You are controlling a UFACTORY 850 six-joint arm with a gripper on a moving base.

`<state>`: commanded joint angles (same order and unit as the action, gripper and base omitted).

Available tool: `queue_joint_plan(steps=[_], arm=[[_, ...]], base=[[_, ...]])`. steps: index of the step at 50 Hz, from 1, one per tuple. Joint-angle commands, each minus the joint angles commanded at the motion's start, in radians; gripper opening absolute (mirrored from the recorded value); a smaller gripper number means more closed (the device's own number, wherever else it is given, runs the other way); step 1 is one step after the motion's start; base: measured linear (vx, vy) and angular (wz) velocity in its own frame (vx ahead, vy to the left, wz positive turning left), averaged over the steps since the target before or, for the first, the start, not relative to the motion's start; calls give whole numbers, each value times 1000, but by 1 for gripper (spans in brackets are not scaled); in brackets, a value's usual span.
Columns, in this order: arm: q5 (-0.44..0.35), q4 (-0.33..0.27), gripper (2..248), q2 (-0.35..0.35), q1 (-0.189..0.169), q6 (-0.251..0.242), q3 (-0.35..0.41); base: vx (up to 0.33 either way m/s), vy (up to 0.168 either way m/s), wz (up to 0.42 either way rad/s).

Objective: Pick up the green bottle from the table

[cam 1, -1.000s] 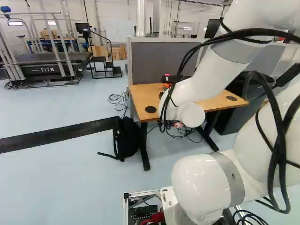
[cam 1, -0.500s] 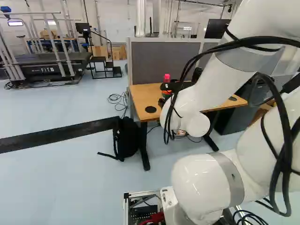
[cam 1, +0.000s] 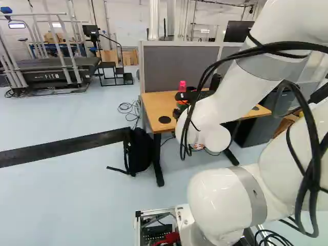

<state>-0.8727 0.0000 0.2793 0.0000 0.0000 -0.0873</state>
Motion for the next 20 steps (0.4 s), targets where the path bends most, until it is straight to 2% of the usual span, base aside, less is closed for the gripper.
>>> queue_joint_plan(steps=[20], arm=[[0, 0, 113, 0, 0, 0, 0]], base=[[0, 0, 0]])
